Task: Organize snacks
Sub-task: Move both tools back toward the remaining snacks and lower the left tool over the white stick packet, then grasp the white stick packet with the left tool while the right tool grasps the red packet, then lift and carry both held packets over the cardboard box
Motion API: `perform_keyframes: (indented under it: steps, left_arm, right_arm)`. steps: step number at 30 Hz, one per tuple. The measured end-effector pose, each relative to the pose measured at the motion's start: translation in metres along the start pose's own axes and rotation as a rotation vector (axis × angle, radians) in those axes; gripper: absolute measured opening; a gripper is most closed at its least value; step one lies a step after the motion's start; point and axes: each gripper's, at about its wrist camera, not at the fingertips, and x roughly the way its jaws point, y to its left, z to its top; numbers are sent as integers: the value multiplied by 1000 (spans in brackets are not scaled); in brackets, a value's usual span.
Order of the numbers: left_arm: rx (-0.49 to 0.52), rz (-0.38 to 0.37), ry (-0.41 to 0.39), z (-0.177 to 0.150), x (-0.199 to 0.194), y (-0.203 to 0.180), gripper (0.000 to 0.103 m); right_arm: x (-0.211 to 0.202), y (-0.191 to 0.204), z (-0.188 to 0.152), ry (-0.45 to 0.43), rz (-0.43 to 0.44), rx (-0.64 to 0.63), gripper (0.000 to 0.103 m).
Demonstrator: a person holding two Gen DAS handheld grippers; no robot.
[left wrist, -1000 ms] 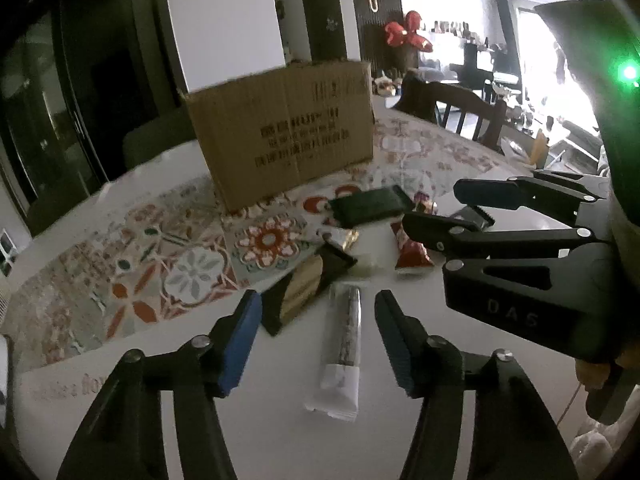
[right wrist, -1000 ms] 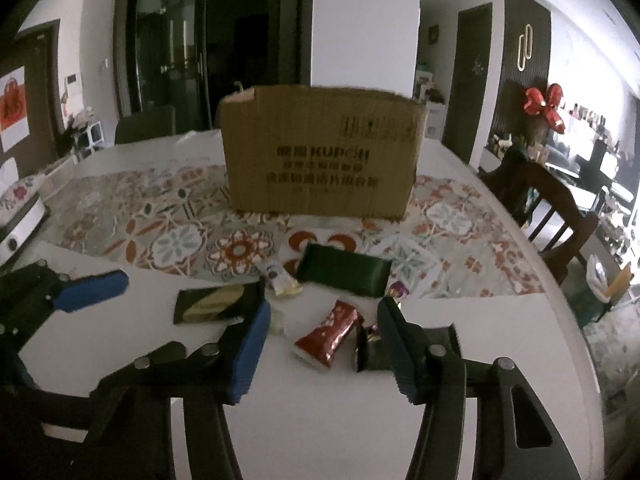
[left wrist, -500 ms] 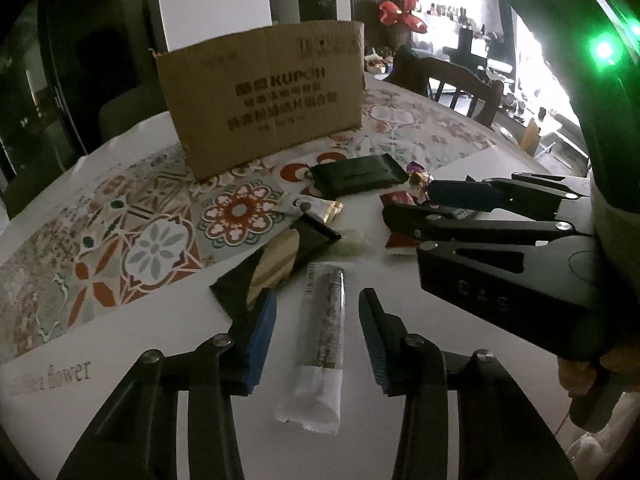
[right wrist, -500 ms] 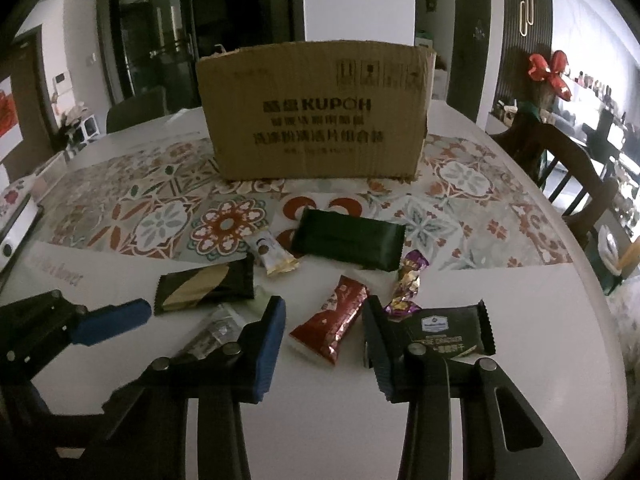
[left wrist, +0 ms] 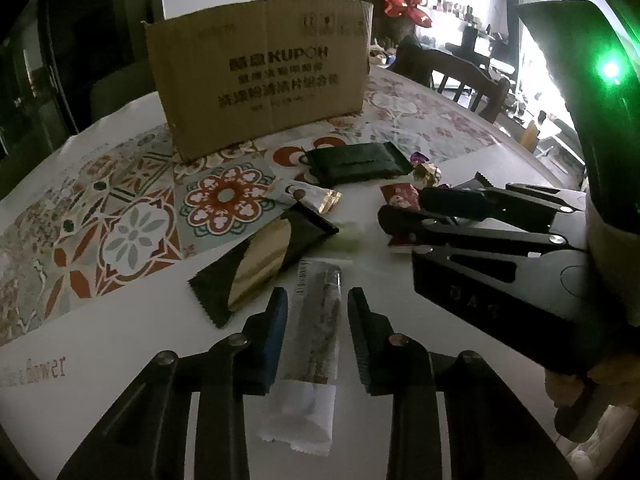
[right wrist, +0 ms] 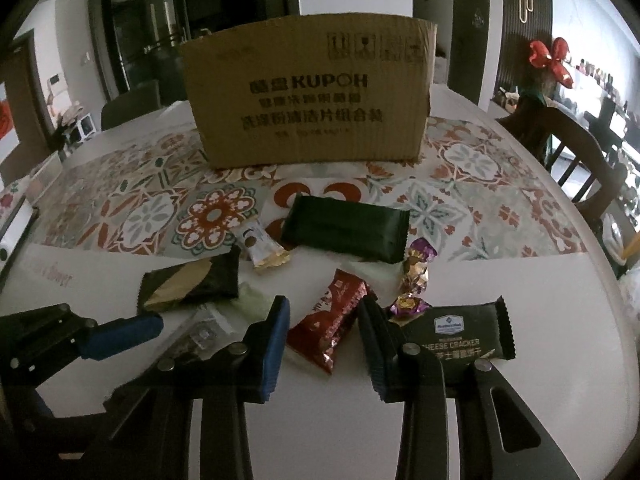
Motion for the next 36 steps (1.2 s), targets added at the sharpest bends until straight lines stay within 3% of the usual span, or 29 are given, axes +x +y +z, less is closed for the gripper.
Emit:
perform_keyframes:
  steps: [19,36]
  left_arm:
    - [-42,-13,8,2,2,0,22]
    - [-100,18,-116,17,-46,1,22]
  right_arm:
    - [-4,-2,-6,-4,47,-5,23]
    - [-44,-4,-5,-100,67,-5,23]
